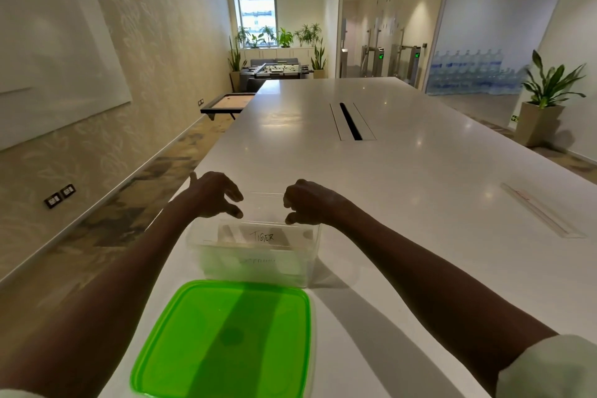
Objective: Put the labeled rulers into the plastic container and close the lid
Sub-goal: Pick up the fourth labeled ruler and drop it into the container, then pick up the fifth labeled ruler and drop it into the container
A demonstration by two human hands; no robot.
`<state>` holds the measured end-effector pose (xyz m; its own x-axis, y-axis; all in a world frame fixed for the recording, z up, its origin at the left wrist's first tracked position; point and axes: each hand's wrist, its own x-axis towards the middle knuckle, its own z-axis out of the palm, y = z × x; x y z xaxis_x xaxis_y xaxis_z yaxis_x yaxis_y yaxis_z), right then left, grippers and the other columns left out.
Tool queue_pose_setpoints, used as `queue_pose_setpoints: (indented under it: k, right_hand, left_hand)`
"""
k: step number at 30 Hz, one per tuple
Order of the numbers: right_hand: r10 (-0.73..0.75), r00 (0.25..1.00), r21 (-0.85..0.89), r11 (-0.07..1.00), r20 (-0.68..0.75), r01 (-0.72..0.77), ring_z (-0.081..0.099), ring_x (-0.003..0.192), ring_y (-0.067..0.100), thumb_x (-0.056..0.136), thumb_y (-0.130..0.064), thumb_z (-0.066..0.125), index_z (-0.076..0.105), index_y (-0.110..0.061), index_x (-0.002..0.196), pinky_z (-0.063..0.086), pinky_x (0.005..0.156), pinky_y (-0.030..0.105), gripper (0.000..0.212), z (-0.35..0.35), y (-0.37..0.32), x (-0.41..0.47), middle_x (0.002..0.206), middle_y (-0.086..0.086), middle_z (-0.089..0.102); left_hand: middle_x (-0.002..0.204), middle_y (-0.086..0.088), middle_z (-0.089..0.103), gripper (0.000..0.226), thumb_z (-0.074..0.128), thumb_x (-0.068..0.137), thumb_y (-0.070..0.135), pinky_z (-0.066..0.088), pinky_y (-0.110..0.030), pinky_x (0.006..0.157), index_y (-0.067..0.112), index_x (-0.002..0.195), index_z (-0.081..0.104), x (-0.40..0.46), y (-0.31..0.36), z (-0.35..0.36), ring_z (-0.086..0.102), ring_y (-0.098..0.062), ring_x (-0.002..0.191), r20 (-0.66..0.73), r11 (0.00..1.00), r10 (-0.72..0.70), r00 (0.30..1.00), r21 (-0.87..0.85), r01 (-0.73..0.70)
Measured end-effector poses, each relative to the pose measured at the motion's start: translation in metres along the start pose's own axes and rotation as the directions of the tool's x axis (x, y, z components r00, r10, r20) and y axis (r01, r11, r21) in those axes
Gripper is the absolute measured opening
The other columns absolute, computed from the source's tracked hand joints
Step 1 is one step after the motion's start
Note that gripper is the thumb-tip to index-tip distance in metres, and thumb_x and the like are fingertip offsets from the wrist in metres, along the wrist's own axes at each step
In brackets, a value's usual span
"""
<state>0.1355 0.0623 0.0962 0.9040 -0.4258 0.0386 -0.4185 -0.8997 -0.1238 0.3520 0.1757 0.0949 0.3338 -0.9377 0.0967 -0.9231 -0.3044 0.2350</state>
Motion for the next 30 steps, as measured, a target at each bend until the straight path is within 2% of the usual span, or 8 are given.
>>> queue_pose_setpoints:
  k: [2, 4, 9, 14, 17, 22, 27, 30]
  right_hand:
    - [0.013, 0.998, 0.023, 1.0, -0.063, -0.012, 0.067, 0.098, 0.028, 0.084, -0.027, 0.073, 0.066, -0.006, 0.114, 0.057, 0.085, 0.042, 0.037, -0.007, 0.0, -0.004, 0.112, 0.012, 0.068]
    - [0.036, 0.989, 0.033, 0.999, -0.142, -0.032, 0.068, 0.096, 0.028, 0.085, -0.027, 0.072, 0.068, -0.007, 0.111, 0.057, 0.084, 0.042, 0.033, -0.013, 0.002, -0.01, 0.108, 0.013, 0.07]
    - [0.097, 0.95, 0.075, 0.994, -0.297, -0.078, 0.067, 0.097, 0.031, 0.086, -0.026, 0.068, 0.068, -0.009, 0.112, 0.056, 0.084, 0.042, 0.032, -0.023, 0.016, -0.031, 0.109, 0.013, 0.069]
    - [0.159, 0.924, 0.101, 0.986, -0.346, -0.132, 0.068, 0.094, 0.033, 0.086, -0.025, 0.068, 0.07, -0.008, 0.11, 0.057, 0.081, 0.042, 0.029, -0.024, 0.042, -0.058, 0.106, 0.015, 0.07]
    - [0.204, 0.916, 0.114, 0.978, -0.346, -0.175, 0.067, 0.095, 0.033, 0.087, -0.026, 0.067, 0.069, -0.009, 0.111, 0.056, 0.082, 0.04, 0.029, -0.021, 0.063, -0.078, 0.108, 0.014, 0.069]
    - [0.259, 0.902, 0.133, 0.965, -0.346, -0.226, 0.066, 0.099, 0.032, 0.088, -0.025, 0.066, 0.069, -0.009, 0.112, 0.055, 0.082, 0.038, 0.029, -0.018, 0.1, -0.114, 0.107, 0.014, 0.07]
    - [0.319, 0.882, 0.147, 0.947, -0.346, -0.285, 0.067, 0.095, 0.032, 0.089, -0.023, 0.065, 0.07, -0.009, 0.107, 0.056, 0.081, 0.038, 0.024, -0.012, 0.138, -0.152, 0.105, 0.015, 0.07]
    - [0.355, 0.866, 0.15, 0.935, -0.351, -0.322, 0.067, 0.095, 0.031, 0.088, -0.022, 0.063, 0.071, -0.01, 0.102, 0.055, 0.078, 0.036, 0.02, -0.011, 0.162, -0.174, 0.1, 0.014, 0.072]
  left_hand:
    - [0.108, 0.009, 0.073, 0.043, 0.084, 0.061, 0.043, 0.029, -0.037, 0.105, 0.026, 0.1, 0.073, 0.0, 0.009, -0.005, 0.056, -0.013, 0.12, -0.054, 0.997, 0.046, 0.998, -0.065, -0.049]
    - [0.109, 0.004, 0.073, 0.043, 0.085, 0.063, 0.037, 0.038, -0.027, 0.094, 0.021, 0.101, 0.073, -0.001, 0.021, -0.01, 0.063, -0.016, 0.11, -0.08, 0.988, 0.09, 0.993, -0.121, -0.099]
    - [0.103, -0.002, 0.074, 0.04, 0.086, 0.064, 0.028, 0.045, -0.019, 0.082, 0.014, 0.099, 0.074, 0.001, 0.061, -0.015, 0.068, -0.01, 0.092, -0.106, 0.968, 0.169, 0.98, -0.172, -0.185]
    - [0.091, -0.006, 0.075, 0.034, 0.086, 0.065, 0.025, 0.043, -0.009, 0.067, 0.012, 0.094, 0.075, 0.008, 0.097, -0.007, 0.065, -0.007, 0.073, -0.163, 0.961, 0.215, 0.963, -0.141, -0.238]
    - [0.086, -0.004, 0.075, 0.026, 0.084, 0.068, 0.026, 0.04, -0.007, 0.064, 0.012, 0.089, 0.076, 0.014, 0.12, 0.001, 0.063, -0.005, 0.069, -0.18, 0.958, 0.244, 0.953, -0.11, -0.266]
    - [0.078, 0.002, 0.074, 0.012, 0.08, 0.074, 0.028, 0.038, -0.008, 0.061, 0.017, 0.079, 0.076, 0.023, 0.164, 0.018, 0.06, 0.0, 0.066, -0.228, 0.939, 0.273, 0.935, -0.15, -0.31]
    - [0.075, 0.002, 0.073, 0.013, 0.077, 0.076, 0.028, 0.054, -0.024, 0.07, 0.016, 0.082, 0.076, 0.031, 0.214, 0.043, 0.065, -0.006, 0.068, -0.294, 0.911, 0.261, 0.92, -0.242, -0.335]
    - [0.079, 0.0, 0.075, 0.017, 0.076, 0.077, 0.029, 0.055, -0.027, 0.076, 0.014, 0.086, 0.076, 0.037, 0.242, 0.057, 0.067, -0.009, 0.073, -0.312, 0.891, 0.242, 0.919, -0.303, -0.338]
